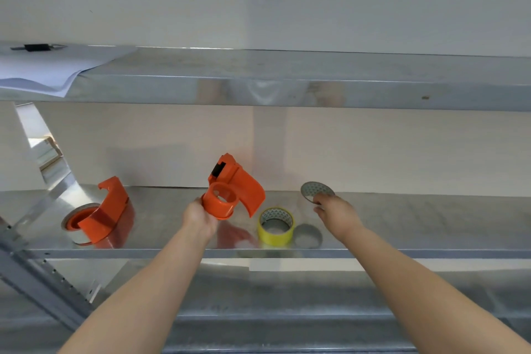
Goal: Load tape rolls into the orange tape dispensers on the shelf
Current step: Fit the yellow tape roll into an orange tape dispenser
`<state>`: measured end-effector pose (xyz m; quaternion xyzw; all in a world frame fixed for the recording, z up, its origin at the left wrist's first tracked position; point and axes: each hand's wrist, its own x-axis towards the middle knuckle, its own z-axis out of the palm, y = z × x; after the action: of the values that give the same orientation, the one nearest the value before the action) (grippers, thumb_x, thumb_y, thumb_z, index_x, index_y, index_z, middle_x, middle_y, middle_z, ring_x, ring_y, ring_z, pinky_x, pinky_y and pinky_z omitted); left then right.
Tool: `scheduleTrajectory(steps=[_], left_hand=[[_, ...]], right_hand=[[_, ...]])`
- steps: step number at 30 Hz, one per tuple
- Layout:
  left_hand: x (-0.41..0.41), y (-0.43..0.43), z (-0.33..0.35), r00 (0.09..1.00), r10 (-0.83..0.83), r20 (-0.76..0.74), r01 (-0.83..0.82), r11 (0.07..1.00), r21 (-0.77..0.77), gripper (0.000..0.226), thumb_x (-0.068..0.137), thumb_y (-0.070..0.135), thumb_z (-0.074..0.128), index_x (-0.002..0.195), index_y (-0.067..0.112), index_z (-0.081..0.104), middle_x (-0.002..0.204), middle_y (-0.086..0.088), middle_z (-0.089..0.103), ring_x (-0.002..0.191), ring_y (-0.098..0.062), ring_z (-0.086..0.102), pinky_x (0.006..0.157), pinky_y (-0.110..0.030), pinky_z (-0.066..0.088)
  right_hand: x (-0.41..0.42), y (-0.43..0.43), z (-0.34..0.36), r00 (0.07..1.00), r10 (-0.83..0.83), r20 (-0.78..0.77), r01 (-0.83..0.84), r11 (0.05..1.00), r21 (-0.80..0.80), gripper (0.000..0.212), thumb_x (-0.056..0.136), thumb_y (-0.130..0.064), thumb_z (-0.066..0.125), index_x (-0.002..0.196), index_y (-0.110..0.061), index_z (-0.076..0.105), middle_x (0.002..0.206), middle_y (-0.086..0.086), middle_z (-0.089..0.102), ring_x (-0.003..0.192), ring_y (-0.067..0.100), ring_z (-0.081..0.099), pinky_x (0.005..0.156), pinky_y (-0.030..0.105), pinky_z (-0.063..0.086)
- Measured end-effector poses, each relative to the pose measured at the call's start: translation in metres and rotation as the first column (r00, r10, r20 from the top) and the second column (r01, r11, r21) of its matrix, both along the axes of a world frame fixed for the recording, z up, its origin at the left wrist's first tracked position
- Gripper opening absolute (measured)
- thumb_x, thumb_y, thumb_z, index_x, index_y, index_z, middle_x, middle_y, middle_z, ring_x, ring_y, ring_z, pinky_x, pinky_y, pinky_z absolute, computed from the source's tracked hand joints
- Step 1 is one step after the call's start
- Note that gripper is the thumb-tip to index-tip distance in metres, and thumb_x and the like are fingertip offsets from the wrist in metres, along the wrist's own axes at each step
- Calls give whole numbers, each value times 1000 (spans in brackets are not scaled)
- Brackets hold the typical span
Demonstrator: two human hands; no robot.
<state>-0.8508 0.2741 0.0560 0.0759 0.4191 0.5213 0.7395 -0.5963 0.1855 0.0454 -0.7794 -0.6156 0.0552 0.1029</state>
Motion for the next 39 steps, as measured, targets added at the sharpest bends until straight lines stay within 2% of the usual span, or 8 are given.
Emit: scheduleTrajectory(steps=[6, 13, 19, 23, 28, 31, 34, 39], left_hand=[[6, -8, 1, 1000, 11, -14, -11, 1000, -4, 32, 103, 23, 19, 96, 11, 48, 84, -10, 55, 77, -20, 55, 91, -41, 40], [5, -3, -2, 999, 41, -25, -42, 999, -21, 36, 103, 23, 19, 86, 11, 49, 86, -10, 56, 79, -20, 55, 94, -41, 41], [0, 5, -13, 998, 36, -53, -37, 999, -23, 38, 102, 27, 19, 129, 13, 42, 91, -12, 58, 86, -24, 57, 97, -43, 41], [-4, 7, -14, 995, 73, -72, -74, 997, -8, 43, 102, 30, 19, 137, 12, 38, 109, -12, 59, 120, -27, 53, 103, -46, 38], [-11, 8, -15, 993, 61, -103, -62, 998, -8, 44, 102, 33, 21, 134, 11, 41, 121, -16, 55, 123, -31, 51, 104, -48, 40], [-17, 6, -12, 989, 53, -141, -52, 999, 13, 39, 102, 34, 22, 125, 12, 44, 118, -15, 55, 121, -31, 51, 99, -48, 40], [-21, 8, -13, 982, 35, -184, -32, 999, 21, 38, 102, 35, 21, 114, 11, 47, 113, -11, 56, 109, -28, 56, 95, -45, 41], [-20, 9, -22, 960, 63, -272, -56, 998, 34, 41, 101, 33, 28, 98, 7, 59, 91, -8, 65, 72, -18, 56, 103, -43, 42]], right_hand=[[2, -8, -22, 996, 45, 74, -37, 993, -114, 26, 93, -15, 41, 116, -6, 50, 116, 18, 60, 102, 36, 57, 77, 34, 45], [4, -16, -42, 997, 37, 70, -23, 981, -191, 29, 91, -8, 39, 118, -5, 49, 121, 17, 57, 107, 34, 54, 80, 34, 45], [-7, -8, -38, 996, 75, 48, -73, 996, -44, 46, 87, -15, 50, 132, -12, 42, 141, 9, 42, 127, 29, 42, 103, 32, 35], [-39, 8, -33, 957, 283, 67, -282, 959, -24, 43, 89, -12, 48, 132, -11, 46, 143, 11, 42, 131, 30, 40, 108, 36, 30], [-80, 14, -48, 945, 317, 75, -309, 945, -108, 38, 87, -5, 42, 122, -13, 55, 124, 13, 60, 117, 33, 49, 102, 31, 34], [-84, 13, -50, 957, 289, 17, -285, 951, -118, 31, 91, -22, 44, 118, -15, 56, 121, 10, 62, 112, 34, 52, 92, 32, 41], [-81, 13, -51, 970, 227, -84, -237, 963, -127, 31, 87, -17, 49, 117, -18, 58, 119, 11, 64, 111, 35, 56, 91, 36, 48], [-78, 16, -27, 809, 32, -587, 140, 960, 244, 20, 84, -4, 58, 103, 0, 64, 101, 16, 69, 93, 28, 62, 82, 27, 45]])
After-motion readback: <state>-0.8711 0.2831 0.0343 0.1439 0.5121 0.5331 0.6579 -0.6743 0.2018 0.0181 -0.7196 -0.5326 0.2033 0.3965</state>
